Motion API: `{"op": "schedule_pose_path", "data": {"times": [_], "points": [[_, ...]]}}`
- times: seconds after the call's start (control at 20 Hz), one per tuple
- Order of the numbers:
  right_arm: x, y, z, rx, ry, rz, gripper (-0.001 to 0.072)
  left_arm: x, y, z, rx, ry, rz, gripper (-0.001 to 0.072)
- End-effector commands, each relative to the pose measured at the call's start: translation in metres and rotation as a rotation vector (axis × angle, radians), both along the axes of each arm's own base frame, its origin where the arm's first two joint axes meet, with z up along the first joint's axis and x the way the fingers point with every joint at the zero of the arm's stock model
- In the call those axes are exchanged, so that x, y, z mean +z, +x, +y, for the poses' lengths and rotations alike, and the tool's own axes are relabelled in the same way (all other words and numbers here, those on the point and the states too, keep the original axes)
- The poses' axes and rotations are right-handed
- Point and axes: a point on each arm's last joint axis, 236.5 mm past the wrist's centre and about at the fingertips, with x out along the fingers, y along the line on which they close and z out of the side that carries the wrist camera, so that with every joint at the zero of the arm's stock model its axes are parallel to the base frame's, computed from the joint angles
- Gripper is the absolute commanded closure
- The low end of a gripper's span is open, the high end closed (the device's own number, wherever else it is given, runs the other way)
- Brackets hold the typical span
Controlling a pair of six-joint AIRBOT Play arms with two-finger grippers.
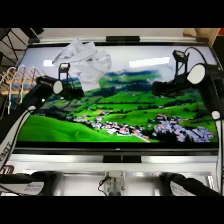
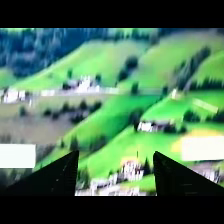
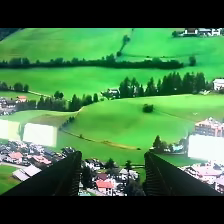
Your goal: Fold the shirts.
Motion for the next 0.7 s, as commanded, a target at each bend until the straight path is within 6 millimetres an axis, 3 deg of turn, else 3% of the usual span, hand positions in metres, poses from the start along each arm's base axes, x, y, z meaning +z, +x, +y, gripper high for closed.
{"op": "schedule_pose_path", "data": {"times": [0.0, 0.1, 0.2, 0.3, 0.4, 0.65], "points": [[0.002, 0.002, 0.004, 0.0, 0.019, -0.008, 0.0206, 0.002, 0.058, 0.008, 0.075, -0.055, -0.083, 0.017], [0.004, 0.0, 0.014, 0.004, 0.063, -0.001, 0.0206, 0.003, 0.098, 0.016, 0.19, -0.169, -0.095, 0.0141], [0.007, -0.003, 0.026, 0.01, 0.121, 0.01, 0.0206, 0.0, 0.134, 0.021, 0.272, -0.306, -0.095, 0.0034], [0.009, -0.003, 0.033, 0.012, 0.152, 0.011, 0.0206, -0.011, 0.157, 0.013, 0.345, -0.485, -0.057, 0.0025], [0.009, -0.003, 0.032, 0.012, 0.149, 0.012, 0.0206, -0.028, 0.163, -0.003, 0.349, -0.592, -0.009, 0.0025], [0.009, -0.003, 0.032, 0.011, 0.148, 0.012, 0.0206, -0.068, 0.149, -0.01, 0.332, -0.563, 0.086, 0.0032]]}}
